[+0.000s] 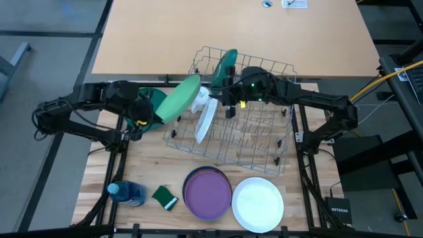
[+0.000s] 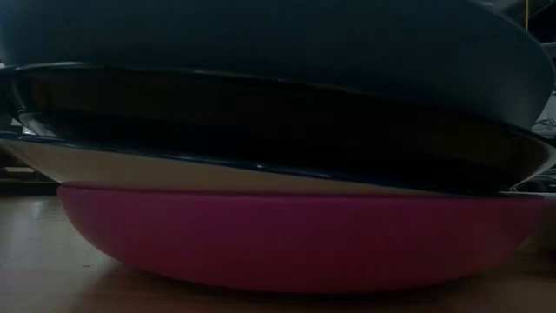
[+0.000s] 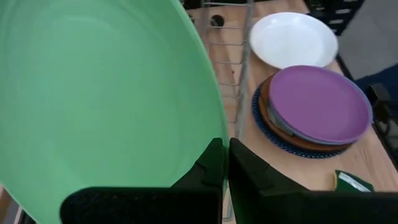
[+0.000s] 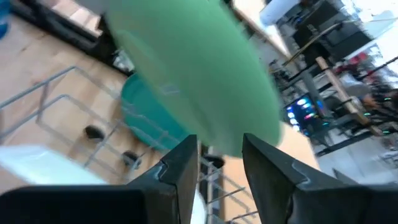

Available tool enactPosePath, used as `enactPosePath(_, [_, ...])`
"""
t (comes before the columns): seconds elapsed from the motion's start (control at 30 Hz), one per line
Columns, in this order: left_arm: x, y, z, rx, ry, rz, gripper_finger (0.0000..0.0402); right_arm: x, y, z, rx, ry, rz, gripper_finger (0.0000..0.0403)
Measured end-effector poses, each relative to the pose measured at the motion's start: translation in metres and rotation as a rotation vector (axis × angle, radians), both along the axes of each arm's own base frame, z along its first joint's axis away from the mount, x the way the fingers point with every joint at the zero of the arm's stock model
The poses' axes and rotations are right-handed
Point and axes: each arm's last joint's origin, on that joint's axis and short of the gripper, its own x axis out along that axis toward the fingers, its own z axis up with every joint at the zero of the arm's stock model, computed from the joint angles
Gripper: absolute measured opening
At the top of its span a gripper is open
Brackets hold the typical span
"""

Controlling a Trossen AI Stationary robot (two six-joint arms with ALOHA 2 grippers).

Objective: Sort dishes
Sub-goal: Put the green plate in the dish rack

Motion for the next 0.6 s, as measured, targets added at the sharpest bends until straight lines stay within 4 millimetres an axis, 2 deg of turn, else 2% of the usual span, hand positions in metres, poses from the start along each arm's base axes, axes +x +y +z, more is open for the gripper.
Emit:
enactPosePath(0.3, [-0.007,-0.014,0.003,0.005,-0.02,-0.118,0.0,-0.007,0.002,0.01,-0.001,-0.013,0.037,0.0131])
enactPosePath(0.43, [-0.011,-0.019,0.005,0.006,-0.035,-0.148,0.0,-0.016,0.009,0.03,0.051,0.0,0.184,0.0131])
enactPosePath(0.6, [-0.016,-0.024,0.007,0.006,-0.05,-0.188,0.0,-0.026,0.017,0.058,0.085,-0.063,0.369,0.0131])
